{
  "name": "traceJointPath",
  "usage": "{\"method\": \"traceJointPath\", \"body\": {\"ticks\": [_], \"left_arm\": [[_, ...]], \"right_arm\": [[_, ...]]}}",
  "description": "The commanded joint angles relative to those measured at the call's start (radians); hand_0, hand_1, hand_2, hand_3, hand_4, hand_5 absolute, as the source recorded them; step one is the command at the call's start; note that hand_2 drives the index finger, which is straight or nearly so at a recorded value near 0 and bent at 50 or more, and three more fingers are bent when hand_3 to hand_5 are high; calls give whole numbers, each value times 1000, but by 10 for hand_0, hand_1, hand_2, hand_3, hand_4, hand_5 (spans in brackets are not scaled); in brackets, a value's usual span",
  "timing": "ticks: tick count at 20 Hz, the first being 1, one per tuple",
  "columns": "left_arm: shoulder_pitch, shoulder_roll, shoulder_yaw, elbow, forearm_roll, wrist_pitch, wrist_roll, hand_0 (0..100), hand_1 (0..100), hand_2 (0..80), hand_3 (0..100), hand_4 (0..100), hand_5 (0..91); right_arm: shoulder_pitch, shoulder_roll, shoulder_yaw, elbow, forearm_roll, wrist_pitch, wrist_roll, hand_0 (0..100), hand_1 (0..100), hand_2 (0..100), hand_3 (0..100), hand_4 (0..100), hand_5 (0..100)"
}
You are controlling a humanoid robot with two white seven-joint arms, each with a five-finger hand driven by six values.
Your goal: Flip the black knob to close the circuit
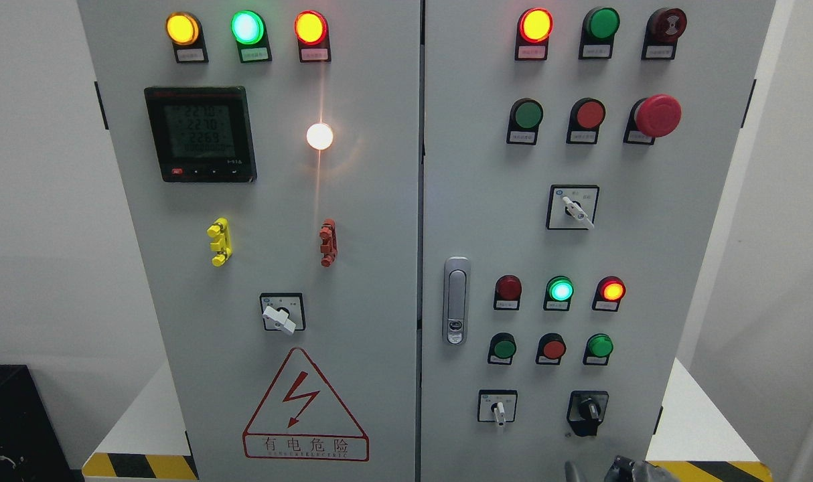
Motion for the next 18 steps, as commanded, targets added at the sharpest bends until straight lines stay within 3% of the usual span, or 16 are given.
{"method": "traceJointPath", "body": {"ticks": [1,7,9,13,18], "left_arm": [[23,0,0,-29,0,-1,0,120,556,0,0,0,0],[21,0,0,-29,0,-1,0,120,556,0,0,0,0],[23,0,0,-29,0,-1,0,120,556,0,0,0,0],[21,0,0,-29,0,-1,0,120,556,0,0,0,0],[23,0,0,-29,0,-1,0,120,556,0,0,0,0]], "right_arm": [[78,12,67,-116,-246,0,-35,0,104,735,992,862,889],[143,12,73,-165,-508,-2,-47,0,113,627,909,790,752],[181,9,76,-178,-532,-6,-44,0,117,572,821,749,683],[223,7,99,-220,-536,-15,-47,0,122,499,779,692,632],[250,7,122,-258,-652,-29,-47,0,122,337,530,514,469]]}}
